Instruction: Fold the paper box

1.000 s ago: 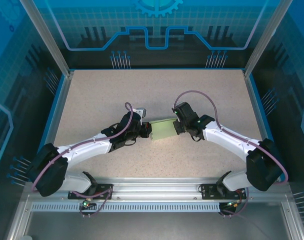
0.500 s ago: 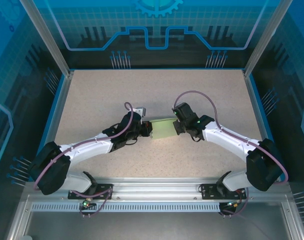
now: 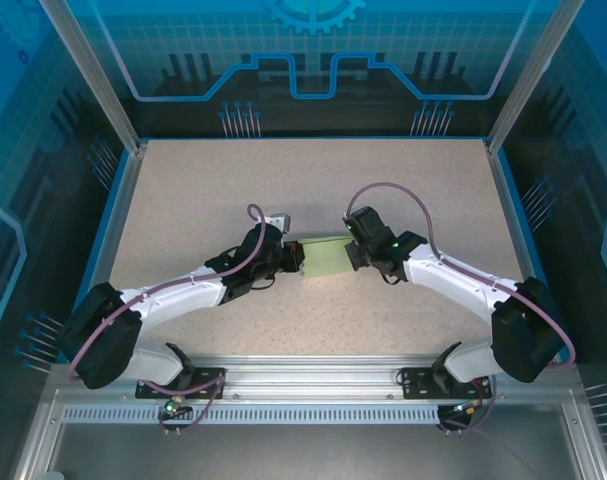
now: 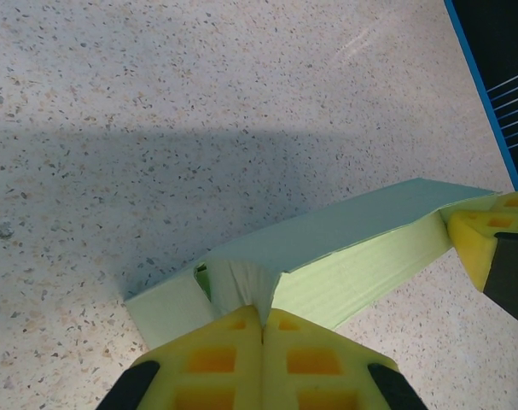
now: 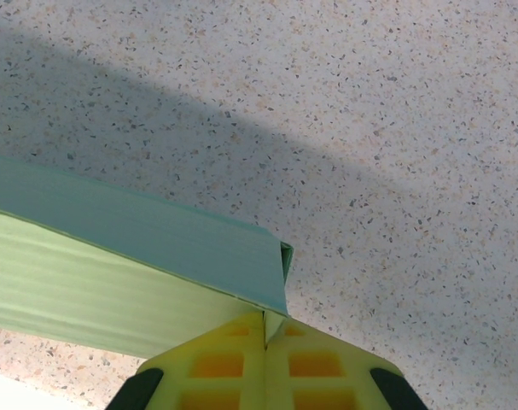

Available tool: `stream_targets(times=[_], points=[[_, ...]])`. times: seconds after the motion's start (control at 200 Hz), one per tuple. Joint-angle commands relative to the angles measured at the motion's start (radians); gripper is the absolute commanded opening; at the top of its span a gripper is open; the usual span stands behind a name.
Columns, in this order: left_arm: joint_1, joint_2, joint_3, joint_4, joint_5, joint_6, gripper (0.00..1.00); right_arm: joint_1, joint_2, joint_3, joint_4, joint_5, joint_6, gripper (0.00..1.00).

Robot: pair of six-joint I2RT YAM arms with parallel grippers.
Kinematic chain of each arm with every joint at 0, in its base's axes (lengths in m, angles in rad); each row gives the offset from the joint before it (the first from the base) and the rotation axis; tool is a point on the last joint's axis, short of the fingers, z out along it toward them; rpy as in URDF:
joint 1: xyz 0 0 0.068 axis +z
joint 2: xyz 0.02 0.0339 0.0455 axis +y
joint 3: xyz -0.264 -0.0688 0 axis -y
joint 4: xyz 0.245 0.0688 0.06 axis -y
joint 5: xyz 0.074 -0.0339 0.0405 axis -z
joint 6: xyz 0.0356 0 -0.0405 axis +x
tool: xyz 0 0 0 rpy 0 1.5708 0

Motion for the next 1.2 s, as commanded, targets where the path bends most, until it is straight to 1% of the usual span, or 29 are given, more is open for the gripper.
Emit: stream_targets(times=[0.0,0.52,0.635,0.936,1.141,1.196], points=[[-0.026,0.015,0.009,0.124,0.058,-0.022,0.02,0.052,0.008,-0.021,0.018,-0.11,0.005,0.01],[-0.024,0.045,0.015,0.157,0.064,-0.043,0.02,0.054,0.008,-0.028,0.02,-0.106,0.002,0.01],[-0.024,0.028,0.012,0.119,0.045,-0.013,0.02,0.052,0.007,-0.03,0.017,-0.098,0.0,0.01],[-0.025,-0.043,-0.043,-0.021,-0.061,0.103,0.04,0.037,-0.01,-0.03,0.001,-0.085,-0.009,0.01],[-0.024,-0.041,-0.047,-0.041,-0.056,0.136,0.09,0.036,-0.005,-0.03,0.004,-0.09,-0.004,0.01],[-0.024,-0.044,-0.048,-0.041,-0.054,0.142,0.13,0.035,-0.005,-0.031,0.005,-0.089,-0.004,0.01]])
